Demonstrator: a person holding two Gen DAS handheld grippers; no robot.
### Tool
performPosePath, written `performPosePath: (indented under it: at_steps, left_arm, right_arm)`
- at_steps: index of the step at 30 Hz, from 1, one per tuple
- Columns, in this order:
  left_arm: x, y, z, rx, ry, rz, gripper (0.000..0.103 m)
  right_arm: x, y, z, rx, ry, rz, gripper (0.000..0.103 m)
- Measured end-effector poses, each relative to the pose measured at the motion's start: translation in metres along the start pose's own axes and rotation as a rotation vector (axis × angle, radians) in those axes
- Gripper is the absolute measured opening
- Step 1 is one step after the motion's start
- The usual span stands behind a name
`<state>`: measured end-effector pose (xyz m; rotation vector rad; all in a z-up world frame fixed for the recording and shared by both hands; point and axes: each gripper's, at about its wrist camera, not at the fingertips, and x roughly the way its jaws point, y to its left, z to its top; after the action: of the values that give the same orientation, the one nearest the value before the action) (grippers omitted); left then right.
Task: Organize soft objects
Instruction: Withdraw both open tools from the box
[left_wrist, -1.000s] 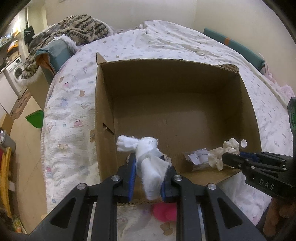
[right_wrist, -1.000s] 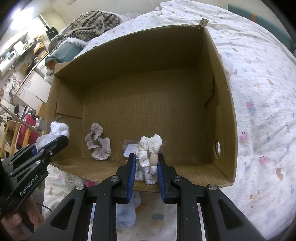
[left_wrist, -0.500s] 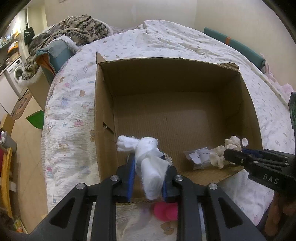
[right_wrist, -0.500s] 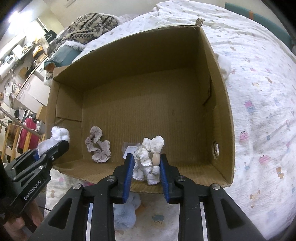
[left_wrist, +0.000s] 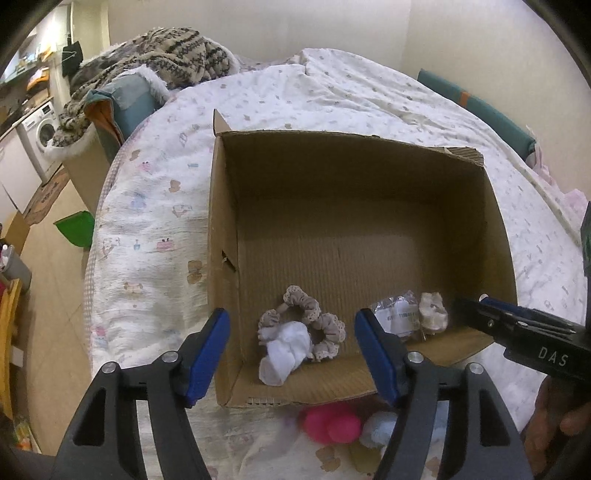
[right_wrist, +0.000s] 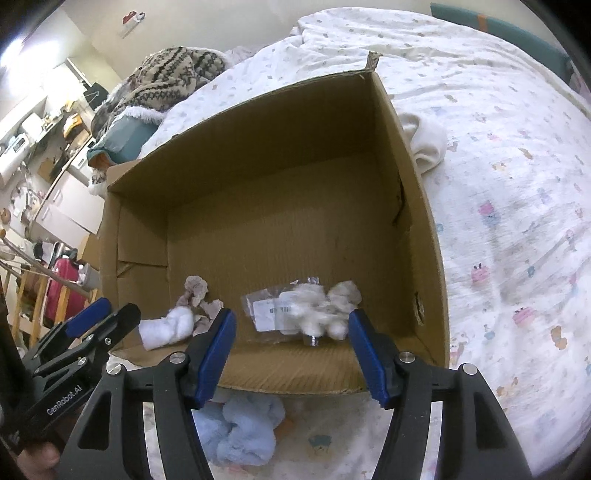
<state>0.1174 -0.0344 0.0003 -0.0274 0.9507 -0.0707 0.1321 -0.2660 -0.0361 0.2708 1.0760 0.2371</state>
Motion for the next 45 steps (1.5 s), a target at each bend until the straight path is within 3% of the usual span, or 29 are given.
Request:
performPosePath:
  at_steps: [20,45]
  left_arm:
    - [-0.042,0.008,-0.006,-0.018,-0.060,0.005,0.067]
    - [-0.068,0.023,-0.049,-0.082,0.027,0.012,0.067]
  right_arm:
    - [-0.041,0.000,-0.019,-0.009,-0.043,-0.013,0.067]
    - [-0.054,0.011,-0.060,0.007,0.014,0.059,0.067]
